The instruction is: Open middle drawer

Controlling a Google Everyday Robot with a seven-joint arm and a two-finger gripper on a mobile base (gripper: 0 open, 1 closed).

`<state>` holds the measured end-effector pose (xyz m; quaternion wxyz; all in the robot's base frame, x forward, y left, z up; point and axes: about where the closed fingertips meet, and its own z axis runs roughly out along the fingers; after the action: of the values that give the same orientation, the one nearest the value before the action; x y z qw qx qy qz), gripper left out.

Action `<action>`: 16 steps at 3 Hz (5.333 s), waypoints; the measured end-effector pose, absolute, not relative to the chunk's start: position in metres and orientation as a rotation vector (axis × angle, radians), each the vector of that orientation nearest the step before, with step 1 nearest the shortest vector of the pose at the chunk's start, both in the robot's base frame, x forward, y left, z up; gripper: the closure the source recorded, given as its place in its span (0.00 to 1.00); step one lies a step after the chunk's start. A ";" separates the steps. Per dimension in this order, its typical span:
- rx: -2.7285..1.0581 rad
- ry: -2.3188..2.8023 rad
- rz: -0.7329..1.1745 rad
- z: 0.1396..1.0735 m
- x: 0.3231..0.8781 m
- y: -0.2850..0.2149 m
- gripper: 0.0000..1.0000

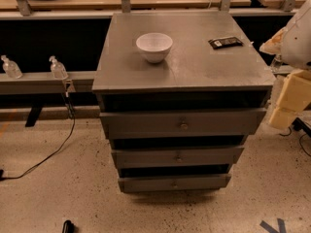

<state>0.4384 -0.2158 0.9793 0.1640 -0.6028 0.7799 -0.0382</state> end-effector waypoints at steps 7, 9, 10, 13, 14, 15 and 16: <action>-1.409 1.825 0.202 0.789 0.491 -0.240 0.00; -1.411 1.692 0.223 0.692 0.522 -0.289 0.00; -1.414 1.701 0.211 0.690 0.524 -0.292 0.00; -1.469 1.765 0.233 0.550 0.528 -0.279 0.00; -1.496 1.740 0.219 0.511 0.528 -0.278 0.00; -1.518 1.690 0.239 0.480 0.537 -0.272 0.00; -1.537 1.653 0.259 0.457 0.555 -0.263 0.00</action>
Offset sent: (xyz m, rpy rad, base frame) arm 0.0181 0.0336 -0.0896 0.3189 -0.3693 0.0468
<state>0.5552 -0.2631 0.4567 0.4211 -0.6136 0.6599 0.1034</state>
